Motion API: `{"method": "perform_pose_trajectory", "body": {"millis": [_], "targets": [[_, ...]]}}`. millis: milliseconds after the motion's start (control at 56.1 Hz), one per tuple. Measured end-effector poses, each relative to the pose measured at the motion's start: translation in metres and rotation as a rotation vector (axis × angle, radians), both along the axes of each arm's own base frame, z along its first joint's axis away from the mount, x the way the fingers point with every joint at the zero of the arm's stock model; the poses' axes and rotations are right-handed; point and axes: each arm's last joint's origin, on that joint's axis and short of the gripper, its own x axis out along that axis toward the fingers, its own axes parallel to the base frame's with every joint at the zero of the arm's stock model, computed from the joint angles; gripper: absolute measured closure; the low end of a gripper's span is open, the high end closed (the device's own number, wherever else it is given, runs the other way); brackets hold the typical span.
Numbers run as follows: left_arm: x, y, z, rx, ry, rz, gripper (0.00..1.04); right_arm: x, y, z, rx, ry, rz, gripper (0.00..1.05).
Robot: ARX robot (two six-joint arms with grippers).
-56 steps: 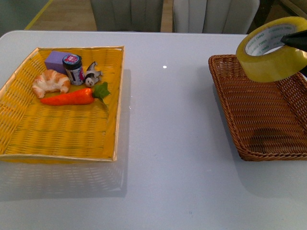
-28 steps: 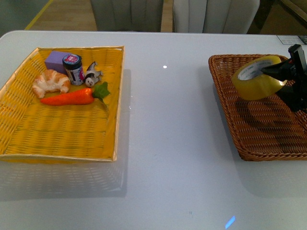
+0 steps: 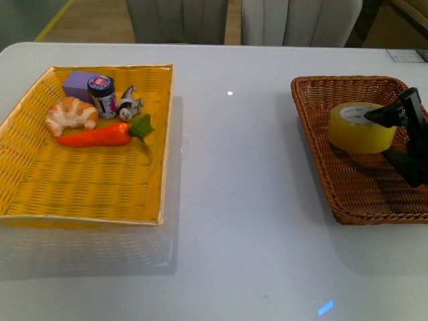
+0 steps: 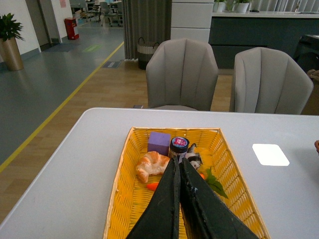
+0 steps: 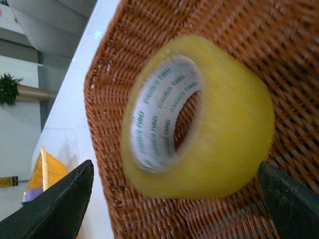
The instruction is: Move tape to another basket
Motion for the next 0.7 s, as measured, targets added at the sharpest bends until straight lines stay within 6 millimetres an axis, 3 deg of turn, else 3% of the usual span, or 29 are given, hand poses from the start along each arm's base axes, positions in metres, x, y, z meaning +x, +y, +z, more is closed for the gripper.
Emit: {"method": "perform_pose_trajectory", "body": {"millis": [232,517,624,695], "targets": [[-0.005,0.0,0.0,0.0,0.0,0.0,1.03,-0.029,-0.004,0.052,-0.085,-0.123,0.035,0.09],[-0.011,0.0,-0.001,0.0,0.0,0.0,1.03,-0.103,0.006,0.112,-0.166,-0.279,0.073,0.09],[-0.019,0.0,-0.005,0.0,0.027,0.0,1.03,-0.133,0.013,0.13,-0.489,-0.432,-0.036,0.24],[-0.02,0.0,-0.004,0.0,0.015,0.0,1.03,-0.155,0.023,0.142,-0.76,-0.499,-0.027,0.41]]}}
